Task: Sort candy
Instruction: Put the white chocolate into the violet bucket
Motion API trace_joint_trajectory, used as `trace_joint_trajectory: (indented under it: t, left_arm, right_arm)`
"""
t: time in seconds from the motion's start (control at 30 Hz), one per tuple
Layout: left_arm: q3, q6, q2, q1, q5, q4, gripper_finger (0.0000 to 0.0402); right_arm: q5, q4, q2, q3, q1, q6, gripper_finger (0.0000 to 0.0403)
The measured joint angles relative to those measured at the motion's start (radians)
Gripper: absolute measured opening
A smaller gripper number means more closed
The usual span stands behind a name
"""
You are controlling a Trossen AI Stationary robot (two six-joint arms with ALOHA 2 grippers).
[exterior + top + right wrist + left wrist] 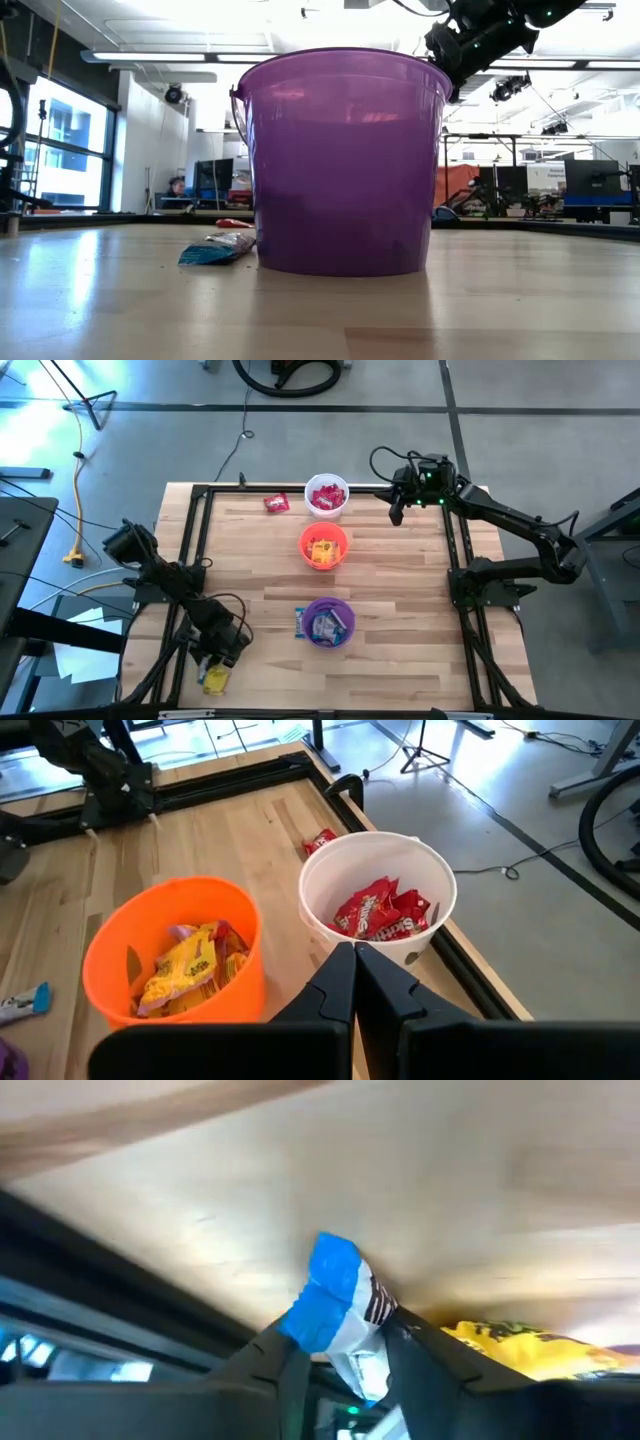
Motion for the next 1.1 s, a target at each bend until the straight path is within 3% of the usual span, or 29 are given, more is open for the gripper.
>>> trace_joint_trajectory:
  t: [0.3, 0.5, 0.73, 0.9, 1.1]
  left_arm:
    - [0.068, 0.124, -0.009, 0.038, -0.12, -0.056, 0.0012]
    - [0.111, 0.202, -0.09, 0.116, -0.3, -0.104, 0.001]
    - [0.175, 0.363, -0.272, 0.311, -0.543, -0.104, 0.0006]
    - [0.309, 0.586, -0.29, 0.478, -0.567, -0.175, 0.0006]
    - [0.51, 0.876, -0.18, 0.616, -0.574, -0.207, 0.0005]
  right_arm:
    - [0.0, 0.001, 0.0, 0.0, 0.0, 0.0, 0.0]
    - [0.0, 0.002, 0.0, 0.0, 0.0, 0.0, 0.0]
    - [0.0, 0.002, 0.0, 0.0, 0.0, 0.002, 0.0]
    - [0.0, 0.003, 0.0, 0.0, 0.0, 0.002, 0.0]
    - [0.0, 0.001, 0.001, 0.0, 0.0, 0.003, 0.0]
